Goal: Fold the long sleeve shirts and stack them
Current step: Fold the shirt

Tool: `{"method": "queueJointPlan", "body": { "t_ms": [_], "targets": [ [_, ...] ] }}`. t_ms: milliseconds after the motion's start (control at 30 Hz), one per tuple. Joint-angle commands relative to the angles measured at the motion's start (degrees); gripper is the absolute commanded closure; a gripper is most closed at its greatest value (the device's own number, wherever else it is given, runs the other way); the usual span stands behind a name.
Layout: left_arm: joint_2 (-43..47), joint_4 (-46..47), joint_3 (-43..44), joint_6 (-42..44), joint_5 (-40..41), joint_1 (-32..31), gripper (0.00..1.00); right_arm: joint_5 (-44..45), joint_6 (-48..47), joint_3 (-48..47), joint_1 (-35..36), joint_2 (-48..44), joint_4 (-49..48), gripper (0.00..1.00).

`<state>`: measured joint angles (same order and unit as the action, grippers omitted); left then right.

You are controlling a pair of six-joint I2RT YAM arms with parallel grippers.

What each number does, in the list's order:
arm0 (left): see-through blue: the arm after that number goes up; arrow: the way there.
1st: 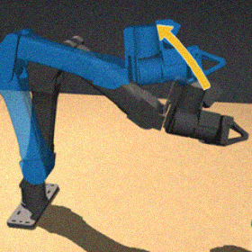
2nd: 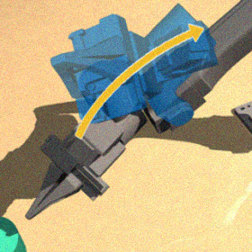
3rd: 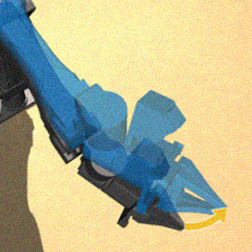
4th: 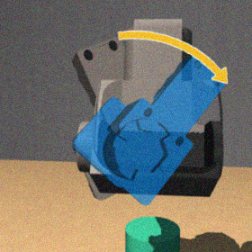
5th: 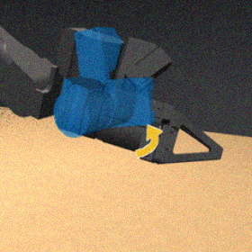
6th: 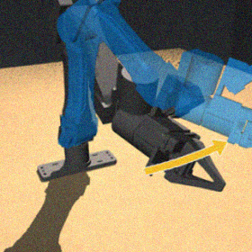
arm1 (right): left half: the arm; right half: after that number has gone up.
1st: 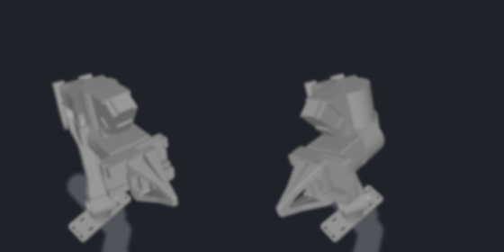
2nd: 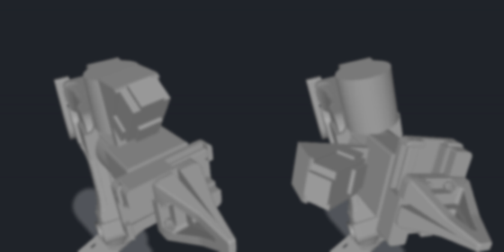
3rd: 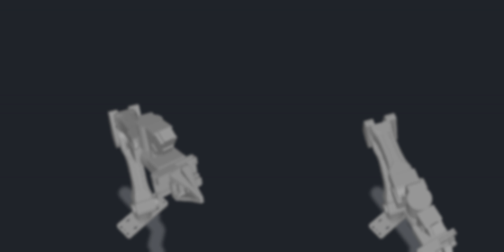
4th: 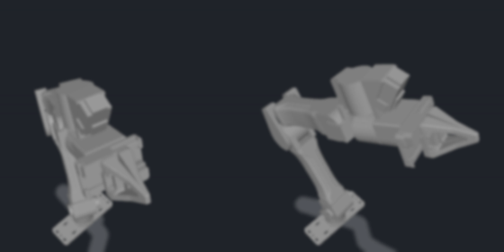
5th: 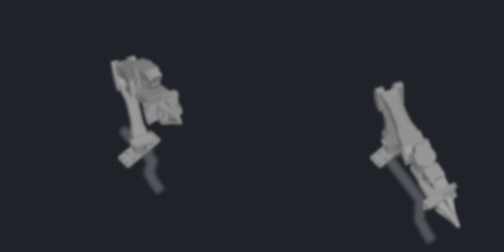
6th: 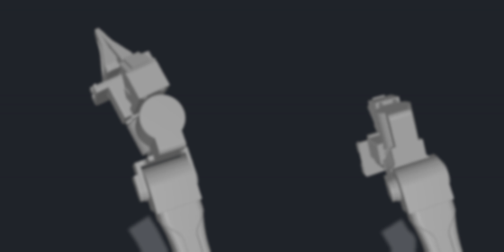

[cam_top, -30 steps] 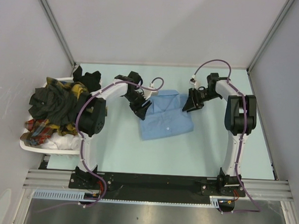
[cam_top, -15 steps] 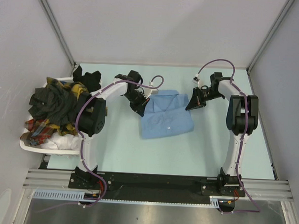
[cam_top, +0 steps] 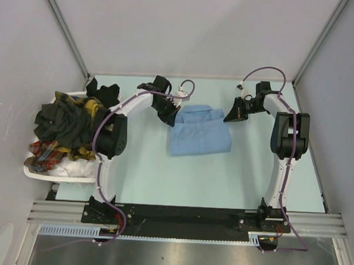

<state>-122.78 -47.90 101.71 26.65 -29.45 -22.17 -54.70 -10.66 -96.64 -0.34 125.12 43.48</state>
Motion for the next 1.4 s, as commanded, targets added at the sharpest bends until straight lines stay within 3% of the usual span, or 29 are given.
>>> {"method": "queueJointPlan", "body": {
  "t_ms": [0,200,233,300,333,467,533,633,667,733,867,1033,1133,1233,1267,1300,1367],
  "targets": [
    [-4.30,4.57,3.67,-2.56,2.47,0.64,1.00,1.78,4.85,-2.15,-0.98,1.61,-8.57,1.00],
    [-6.42,7.11,5.16,-4.15,4.84,0.82,0.97,3.98,7.49,-1.88,-0.89,3.02,-11.32,1.00],
    [-6.33,7.64,5.25,-4.76,5.45,0.99,0.83,3.90,7.67,-2.15,-0.89,3.20,-11.06,0.95],
    [-5.19,7.30,4.82,-6.17,3.71,2.21,0.72,3.11,6.80,-2.85,-1.33,2.94,-7.91,0.78],
    [-4.06,7.38,3.86,-6.70,-1.09,2.83,0.58,2.76,6.44,-3.03,-1.68,1.63,-6.58,0.73],
    [8.42,11.41,-10.10,-12.14,-12.72,7.48,0.38,-1.81,6.44,0.30,-4.58,-4.17,-0.88,0.44],
    [12.72,14.49,-18.69,-16.27,-16.41,8.72,0.35,-4.00,4.35,3.11,-5.46,-6.54,1.59,0.35],
    [19.93,21.60,-30.46,-21.46,-22.65,9.34,0.29,-5.07,0.39,6.98,-5.38,-10.41,5.90,0.27],
    [23.08,24.14,-33.48,-22.77,-25.28,9.25,0.17,-4.98,-0.67,10.30,-5.29,-11.81,6.35,0.26],
    [25.30,32.75,-41.37,-26.30,-26.35,9.17,0.14,-5.07,-2.52,12.96,-5.11,-12.35,6.70,0.26],
    [27.33,44.90,-48.71,-29.47,-26.45,7.77,0.13,-3.14,-6.13,17.09,-3.88,-11.57,4.35,0.26],
    [23.04,47.72,-47.84,-26.74,-21.45,5.13,0.13,-0.33,-7.89,17.01,-2.56,-7.35,1.96,0.27],
    [19.53,49.92,-45.21,-27.18,-22.75,3.63,0.19,-0.15,-8.06,15.70,-1.60,-5.68,1.51,0.32],
    [17.76,48.96,-43.54,-27.71,-23.28,2.14,0.35,0.46,-8.15,15.34,-0.63,-4.89,1.78,0.46],
    [16.27,46.26,-43.09,-28.06,-23.20,1.96,0.43,0.73,-8.07,15.25,-0.37,-4.62,2.04,0.59],
    [15.47,44.40,-42.31,-28.32,-23.11,1.96,0.59,1.08,-8.15,15.17,-0.19,-4.45,2.48,0.68],
    [14.59,40.01,-40.80,-28.76,-23.89,2.05,0.70,1.08,-9.90,14.56,0.16,-3.66,6.23,0.91]
  ]
}}
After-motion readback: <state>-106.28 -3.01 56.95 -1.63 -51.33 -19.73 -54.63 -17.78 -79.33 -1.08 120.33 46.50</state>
